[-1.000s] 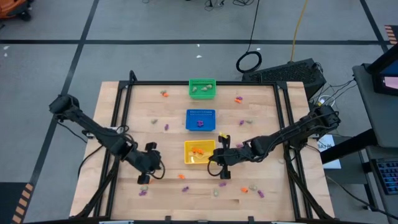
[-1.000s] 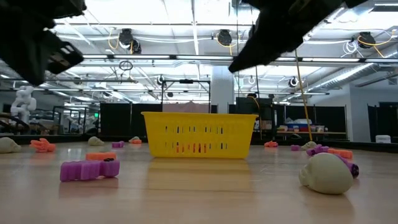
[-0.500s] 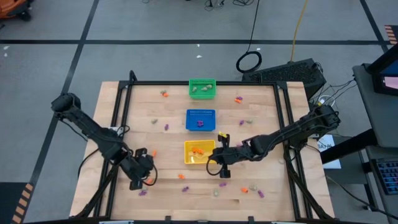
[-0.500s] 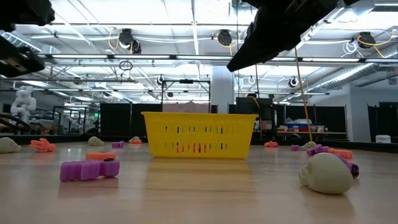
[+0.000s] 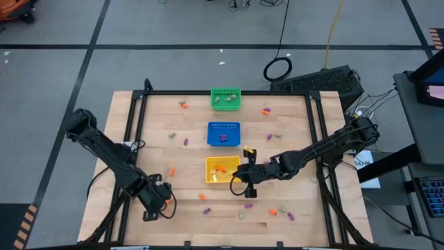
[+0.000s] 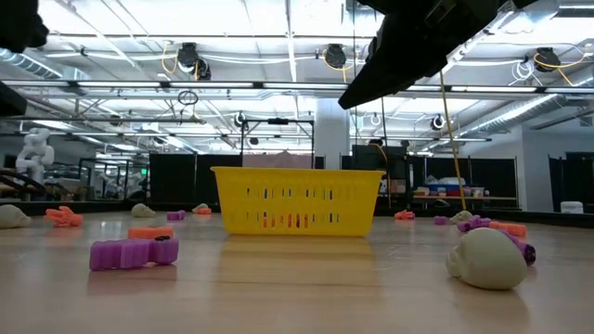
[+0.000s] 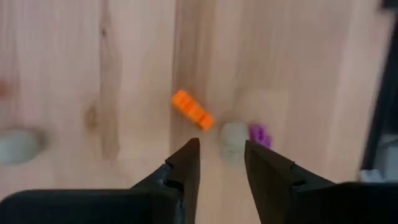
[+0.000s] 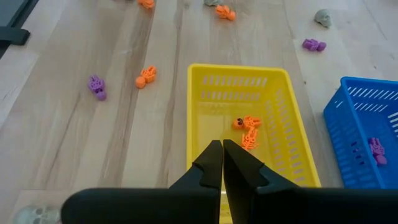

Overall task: Sort Halloween decoration
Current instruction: Put the orange skeleton toy into the yellow bin

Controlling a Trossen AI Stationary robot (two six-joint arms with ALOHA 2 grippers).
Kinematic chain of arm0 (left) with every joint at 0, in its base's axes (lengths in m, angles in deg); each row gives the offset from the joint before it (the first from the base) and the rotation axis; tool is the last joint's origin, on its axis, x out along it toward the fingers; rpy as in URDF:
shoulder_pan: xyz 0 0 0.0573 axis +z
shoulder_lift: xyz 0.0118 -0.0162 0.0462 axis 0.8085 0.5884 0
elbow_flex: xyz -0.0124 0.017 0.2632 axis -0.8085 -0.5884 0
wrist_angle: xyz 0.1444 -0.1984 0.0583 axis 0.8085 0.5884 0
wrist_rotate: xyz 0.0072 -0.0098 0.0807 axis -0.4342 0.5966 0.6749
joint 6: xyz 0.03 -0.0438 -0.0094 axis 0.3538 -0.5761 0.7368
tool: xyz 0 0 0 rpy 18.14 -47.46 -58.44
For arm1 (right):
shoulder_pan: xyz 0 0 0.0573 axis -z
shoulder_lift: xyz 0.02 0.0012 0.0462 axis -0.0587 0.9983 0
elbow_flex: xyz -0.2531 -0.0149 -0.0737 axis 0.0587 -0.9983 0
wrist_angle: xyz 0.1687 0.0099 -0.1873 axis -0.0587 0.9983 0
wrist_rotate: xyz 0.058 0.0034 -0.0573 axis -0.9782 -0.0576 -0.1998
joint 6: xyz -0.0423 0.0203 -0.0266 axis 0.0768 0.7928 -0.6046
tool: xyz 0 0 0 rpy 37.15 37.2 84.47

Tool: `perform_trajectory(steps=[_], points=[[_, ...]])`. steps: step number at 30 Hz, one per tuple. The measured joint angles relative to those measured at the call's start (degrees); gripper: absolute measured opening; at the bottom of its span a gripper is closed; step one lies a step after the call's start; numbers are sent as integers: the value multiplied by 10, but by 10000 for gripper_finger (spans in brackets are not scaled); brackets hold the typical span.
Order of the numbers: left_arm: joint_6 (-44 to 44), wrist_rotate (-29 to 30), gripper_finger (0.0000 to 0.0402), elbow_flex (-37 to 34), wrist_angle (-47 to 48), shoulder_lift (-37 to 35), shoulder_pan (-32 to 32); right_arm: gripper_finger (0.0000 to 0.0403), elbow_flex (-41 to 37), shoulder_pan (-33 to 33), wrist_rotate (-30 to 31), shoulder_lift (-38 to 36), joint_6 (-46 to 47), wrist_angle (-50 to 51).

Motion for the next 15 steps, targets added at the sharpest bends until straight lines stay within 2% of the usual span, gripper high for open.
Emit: perform_trajectory(steps=[5,15], points=[[-5,6,151,29,55,44,4,0,0,0,0,0,0,0],[-50,19,172,32,22,72,25,0,0,0,0,0,4,5]])
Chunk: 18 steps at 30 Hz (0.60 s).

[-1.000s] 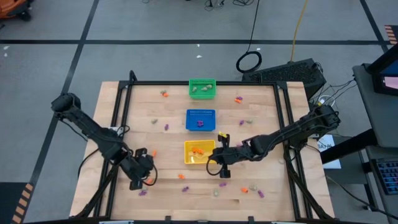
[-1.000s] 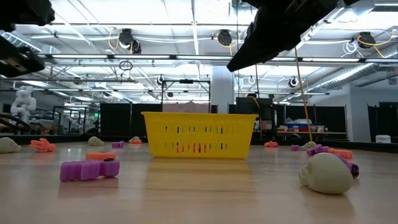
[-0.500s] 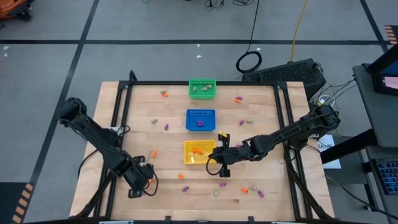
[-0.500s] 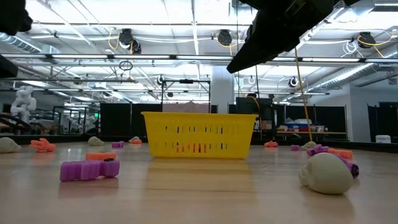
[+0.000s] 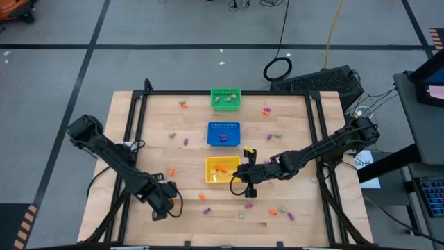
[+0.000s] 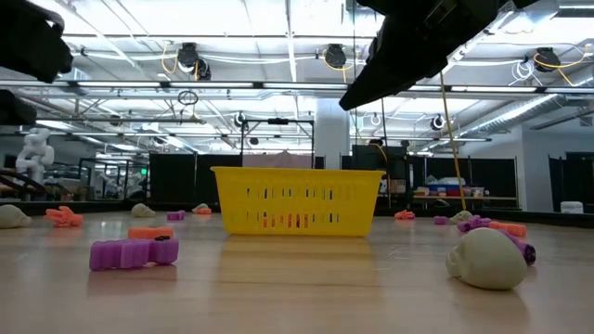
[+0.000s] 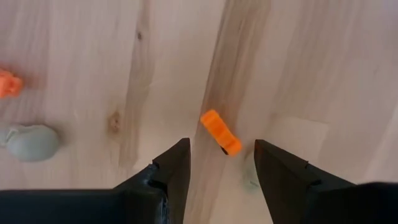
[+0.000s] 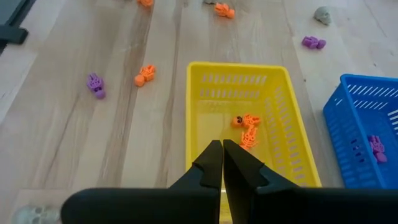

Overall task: Sort Halloween decoration
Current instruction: Put the orange skeleton toy into the yellow bin

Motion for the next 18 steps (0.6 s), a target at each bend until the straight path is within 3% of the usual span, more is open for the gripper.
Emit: perform_trajectory(steps=[18], points=[[-14,-19,163,-13,-47,58,10,0,0,0,0,0,0,18]])
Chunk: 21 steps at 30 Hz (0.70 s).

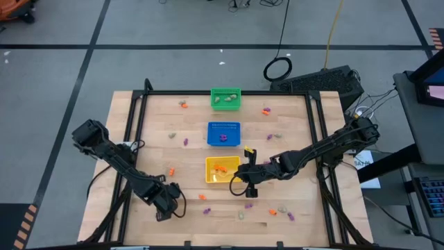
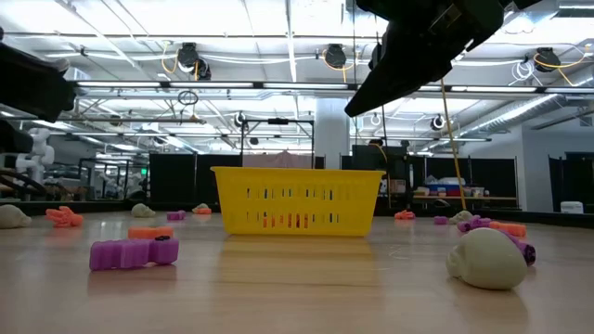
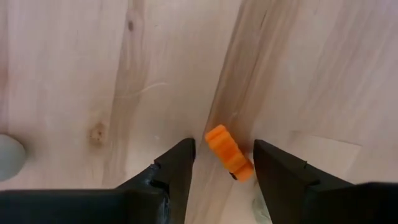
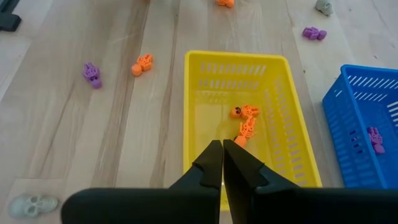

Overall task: Sort Halloween decoration
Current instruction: Put the orange skeleton toy into the yellow bin

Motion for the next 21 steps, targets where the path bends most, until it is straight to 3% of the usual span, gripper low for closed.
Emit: perform_trajectory(steps=[4,10,18,21], points=[[10,12,120,-1,5,0,0,0,0,0,1,0,0,1],[34,32,19,-1,29,-6,6,0,0,0,2,0,0,2],[120,128,17,-1,23,-81,94,0,0,0,2,0,0,2],[176,182,17,-1,-41,-107,146,0,0,0,2,0,0,2]])
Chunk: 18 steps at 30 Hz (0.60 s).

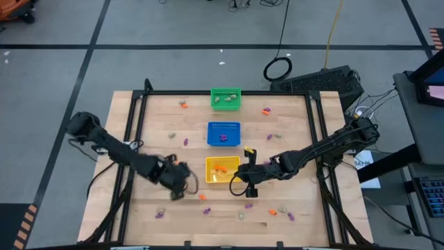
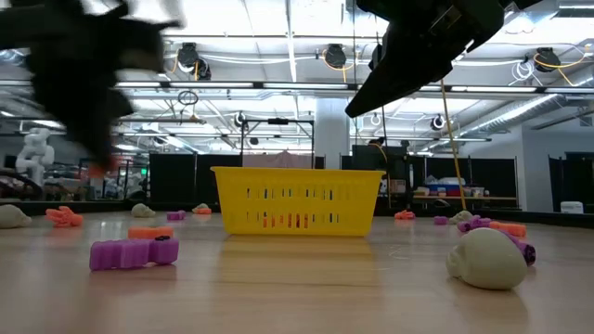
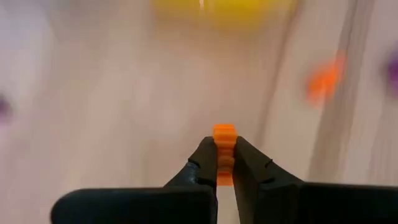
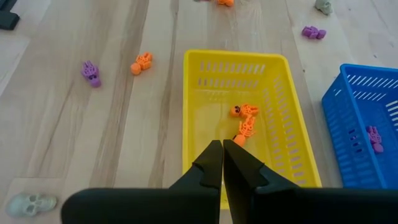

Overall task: Sort Halloween decoration
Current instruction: Put the orange skeleton toy into the yellow bin

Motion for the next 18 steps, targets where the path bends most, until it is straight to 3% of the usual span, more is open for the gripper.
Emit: perform_trajectory(steps=[7,13,18], points=[[148,-23,17,2,-242,17,108,0,0,0,0,0,0,8],[190,-58,17,1,-302,76,172,0,0,0,0,0,0,14],[200,-78,17,1,-364,120,181,0,0,0,0,0,0,15]])
